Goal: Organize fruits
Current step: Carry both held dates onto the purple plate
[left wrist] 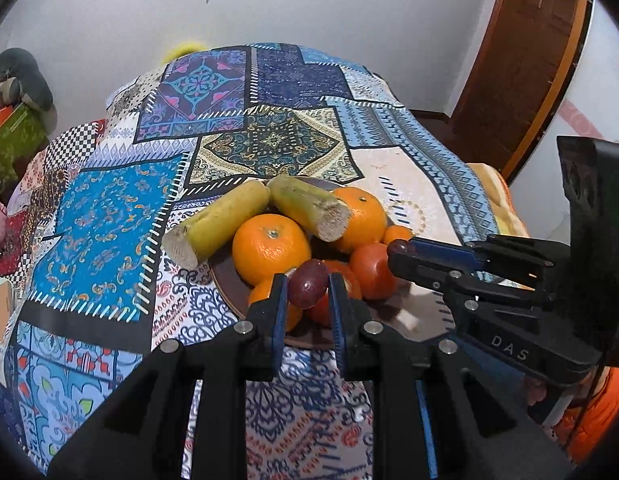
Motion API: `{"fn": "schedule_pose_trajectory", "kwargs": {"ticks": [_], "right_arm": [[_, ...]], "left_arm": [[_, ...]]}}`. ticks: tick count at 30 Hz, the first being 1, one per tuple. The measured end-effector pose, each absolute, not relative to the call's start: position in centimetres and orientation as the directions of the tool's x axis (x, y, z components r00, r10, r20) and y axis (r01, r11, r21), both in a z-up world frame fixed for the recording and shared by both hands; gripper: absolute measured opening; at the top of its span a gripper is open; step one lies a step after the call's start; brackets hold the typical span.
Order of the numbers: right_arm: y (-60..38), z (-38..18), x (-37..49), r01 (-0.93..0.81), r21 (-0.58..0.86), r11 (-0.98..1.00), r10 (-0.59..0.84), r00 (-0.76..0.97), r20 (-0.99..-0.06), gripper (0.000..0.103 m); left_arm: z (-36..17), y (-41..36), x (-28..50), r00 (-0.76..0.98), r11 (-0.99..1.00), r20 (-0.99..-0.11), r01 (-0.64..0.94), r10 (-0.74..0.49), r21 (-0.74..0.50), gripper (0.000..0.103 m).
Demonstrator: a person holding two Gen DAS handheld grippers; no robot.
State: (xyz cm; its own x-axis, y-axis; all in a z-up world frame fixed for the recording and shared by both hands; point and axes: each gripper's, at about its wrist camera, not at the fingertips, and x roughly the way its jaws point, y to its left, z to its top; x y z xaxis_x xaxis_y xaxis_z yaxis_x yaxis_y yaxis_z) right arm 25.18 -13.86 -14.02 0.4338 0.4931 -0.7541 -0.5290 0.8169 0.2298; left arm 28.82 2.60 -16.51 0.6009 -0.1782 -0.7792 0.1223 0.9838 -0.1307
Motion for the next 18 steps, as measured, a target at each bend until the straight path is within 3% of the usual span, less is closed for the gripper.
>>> {"fn": "schedule_pose_trajectory", "kwargs": {"ticks": [18], "right_arm": [[-13.1,-15.5,27.3,-0.523,0.243,0.817,0.496,0.424,-0.758,0.017]], "left_arm": [[-18.1,2.9,31.5,0.579,0.983,-0.795,0.121,-0.181,-0.136,0.020]]}}
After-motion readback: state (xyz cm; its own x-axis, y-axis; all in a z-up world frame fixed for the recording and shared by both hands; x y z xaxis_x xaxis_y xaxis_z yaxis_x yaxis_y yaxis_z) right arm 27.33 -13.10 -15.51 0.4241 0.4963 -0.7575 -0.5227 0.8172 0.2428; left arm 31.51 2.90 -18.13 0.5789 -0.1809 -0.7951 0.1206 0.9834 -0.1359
